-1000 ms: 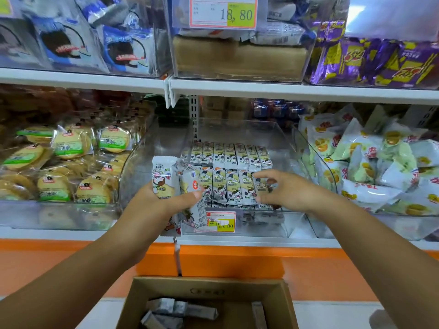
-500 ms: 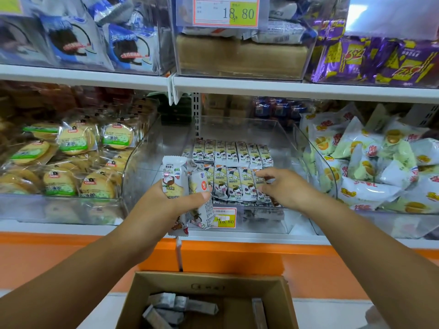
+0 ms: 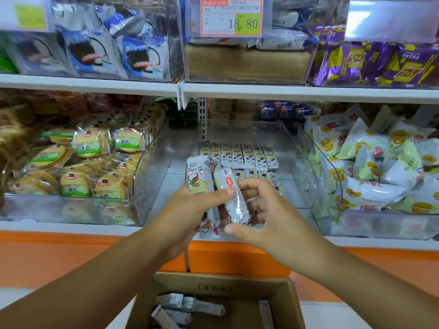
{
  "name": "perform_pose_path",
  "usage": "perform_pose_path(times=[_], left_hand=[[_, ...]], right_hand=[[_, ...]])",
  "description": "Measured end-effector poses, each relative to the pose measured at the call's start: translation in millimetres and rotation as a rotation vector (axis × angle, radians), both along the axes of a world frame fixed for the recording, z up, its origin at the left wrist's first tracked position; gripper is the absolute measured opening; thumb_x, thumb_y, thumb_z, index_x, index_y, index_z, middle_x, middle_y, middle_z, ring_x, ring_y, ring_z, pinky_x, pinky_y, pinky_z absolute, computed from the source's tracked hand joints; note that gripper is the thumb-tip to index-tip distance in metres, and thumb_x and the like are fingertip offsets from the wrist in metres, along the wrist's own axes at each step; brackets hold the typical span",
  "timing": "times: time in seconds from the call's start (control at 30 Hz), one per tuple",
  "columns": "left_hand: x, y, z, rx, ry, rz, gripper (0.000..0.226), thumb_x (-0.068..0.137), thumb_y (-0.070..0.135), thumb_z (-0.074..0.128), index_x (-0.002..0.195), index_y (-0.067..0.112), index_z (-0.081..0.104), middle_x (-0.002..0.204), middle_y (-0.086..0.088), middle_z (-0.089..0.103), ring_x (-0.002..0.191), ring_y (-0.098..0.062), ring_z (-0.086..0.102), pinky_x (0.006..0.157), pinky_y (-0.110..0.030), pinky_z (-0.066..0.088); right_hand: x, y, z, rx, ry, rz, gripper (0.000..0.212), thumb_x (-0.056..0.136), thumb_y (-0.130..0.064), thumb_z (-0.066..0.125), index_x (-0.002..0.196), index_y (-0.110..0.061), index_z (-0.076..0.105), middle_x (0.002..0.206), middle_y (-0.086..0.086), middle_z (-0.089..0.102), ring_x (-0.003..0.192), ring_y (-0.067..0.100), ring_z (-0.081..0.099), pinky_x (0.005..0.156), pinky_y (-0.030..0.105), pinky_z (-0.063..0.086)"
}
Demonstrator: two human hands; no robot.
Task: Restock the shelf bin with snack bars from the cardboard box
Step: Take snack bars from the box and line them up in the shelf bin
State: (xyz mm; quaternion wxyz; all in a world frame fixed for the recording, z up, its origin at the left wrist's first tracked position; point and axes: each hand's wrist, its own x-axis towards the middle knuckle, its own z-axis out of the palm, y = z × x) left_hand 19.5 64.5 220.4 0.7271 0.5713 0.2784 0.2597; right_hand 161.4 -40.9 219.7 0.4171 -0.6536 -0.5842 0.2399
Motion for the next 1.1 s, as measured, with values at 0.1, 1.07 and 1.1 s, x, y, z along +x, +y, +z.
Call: perform_pose_path(times=[0.1,1.07,1.1], left_hand=[[4.7,-2.0,0.8,0.005,-0.007,0.002,0.035,0.086,0.017,0.069,0.119,0.009,0.066,0.111,-0.013,0.074,0.104,-0.031,0.070,0.090,-0.048,0.057],[3.0,10.8,-4.1,0.168,0.196,0.106,0.024,0.085,0.021,0.073,0.108,0.018,0.065,0.078,-0.020,0.072,0.061,-0.020,0.065,0.063,-0.032,0.057],[3.0,11.0,-4.3,0.176,0.201,0.108,0.024,0.086,0.021,0.072,0.109,0.017,0.065,0.073,-0.016,0.072,0.061,-0.020,0.065,0.061,-0.029,0.056]], right_hand=[[4.2,-0.2,2.1,0.016,0.114,0.007,0.043,0.080,-0.026,0.072,0.110,-0.047,0.048,0.108,-0.014,0.061,0.097,0.006,0.065,0.087,0.035,0.054],[68.3,-20.8,4.0,0.021,-0.595,-0.654,0.028,0.086,-0.049,0.061,0.112,-0.041,0.064,0.084,-0.004,0.071,0.067,0.016,0.062,0.058,0.030,0.051],[69.9,-18.9,2.1,-0.020,-0.627,-0.656,0.029,0.087,-0.052,0.059,0.114,-0.041,0.063,0.079,-0.004,0.071,0.063,0.015,0.060,0.055,0.027,0.049]])
